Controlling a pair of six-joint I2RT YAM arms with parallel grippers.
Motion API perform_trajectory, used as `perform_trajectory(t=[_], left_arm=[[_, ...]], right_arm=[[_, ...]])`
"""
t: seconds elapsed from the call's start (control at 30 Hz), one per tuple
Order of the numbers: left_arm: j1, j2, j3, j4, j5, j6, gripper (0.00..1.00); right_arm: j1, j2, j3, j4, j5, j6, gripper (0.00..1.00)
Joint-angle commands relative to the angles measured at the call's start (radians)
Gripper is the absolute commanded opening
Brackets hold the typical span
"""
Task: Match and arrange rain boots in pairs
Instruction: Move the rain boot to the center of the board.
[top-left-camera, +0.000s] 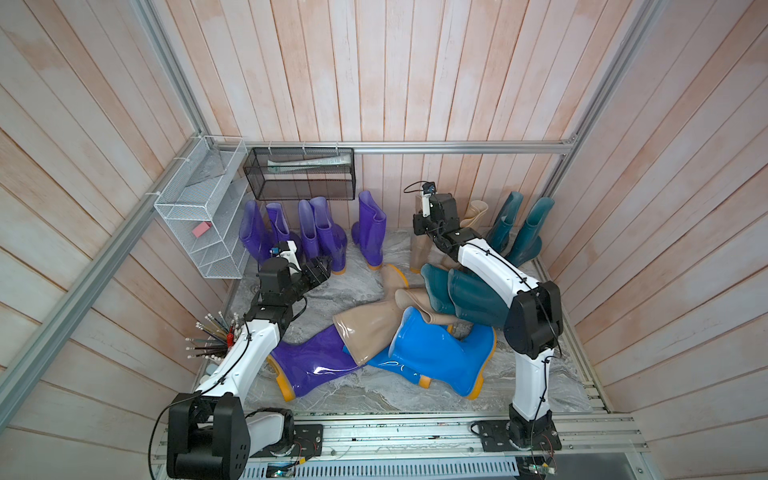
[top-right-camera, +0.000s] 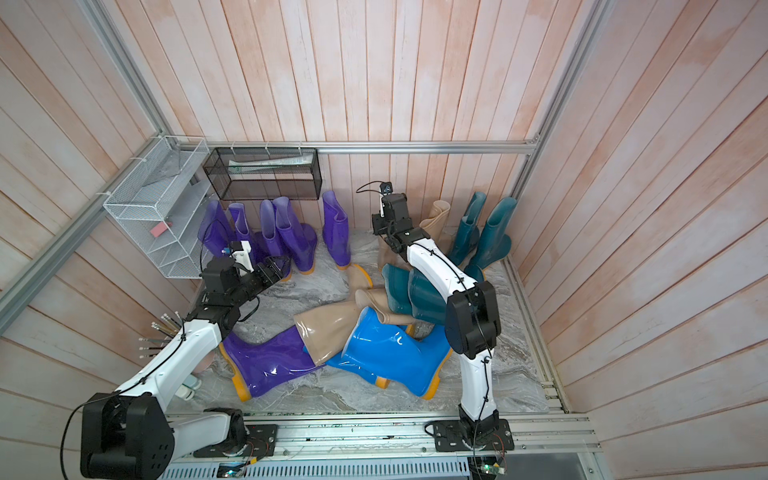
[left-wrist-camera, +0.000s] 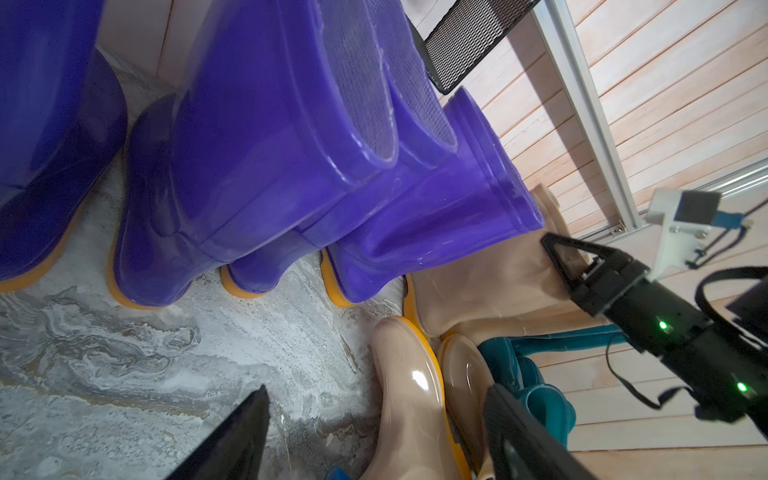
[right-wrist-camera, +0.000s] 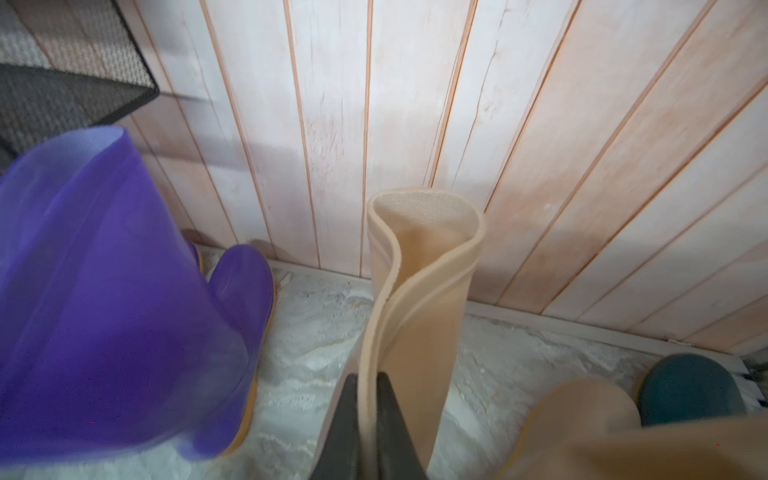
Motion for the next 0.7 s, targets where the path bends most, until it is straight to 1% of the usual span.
perform_trajectory(t=[0.0, 0.1, 0.2, 0.33, 0.43, 0.5, 0.57, 0.6, 0.67], left_arm=[[0.008, -0.004, -0.014, 0.03, 0.028, 0.02, 0.83], [0.014, -0.005, -0.016, 0.034, 0.037, 0.018, 0.83], [0.015, -0.01, -0.02, 0.036, 0.033, 0.022, 0.83], [0.016, -0.011, -0.021, 0.037, 0.036, 0.022, 0.83], [0.016, -0.015, -0.023, 0.039, 0.036, 0.02, 0.83], [0.016, -0.017, -0.027, 0.042, 0.038, 0.019, 0.83], [0.016, -0.019, -0.031, 0.044, 0.044, 0.017, 0.82], [0.016, -0.02, -0.031, 0.044, 0.044, 0.014, 0.82], [0.016, -0.022, -0.031, 0.044, 0.047, 0.013, 0.82]], right_arm=[[-0.03, 0.085, 0.226, -0.006, -0.039, -0.115, 0.0], [-0.05, 0.171, 0.376, -0.076, -0.053, -0.143, 0.0], [-0.068, 0.218, 0.451, -0.125, -0.054, -0.135, 0.0], [-0.079, 0.205, 0.419, -0.112, -0.056, -0.14, 0.0], [-0.086, 0.162, 0.355, -0.081, -0.072, -0.172, 0.0], [-0.096, 0.14, 0.337, -0.1, -0.105, -0.208, 0.0], [-0.106, 0.123, 0.314, -0.13, -0.093, -0.22, 0.0], [-0.111, 0.114, 0.305, -0.146, -0.107, -0.225, 0.0], [-0.117, 0.086, 0.248, -0.154, -0.119, -0.243, 0.0]])
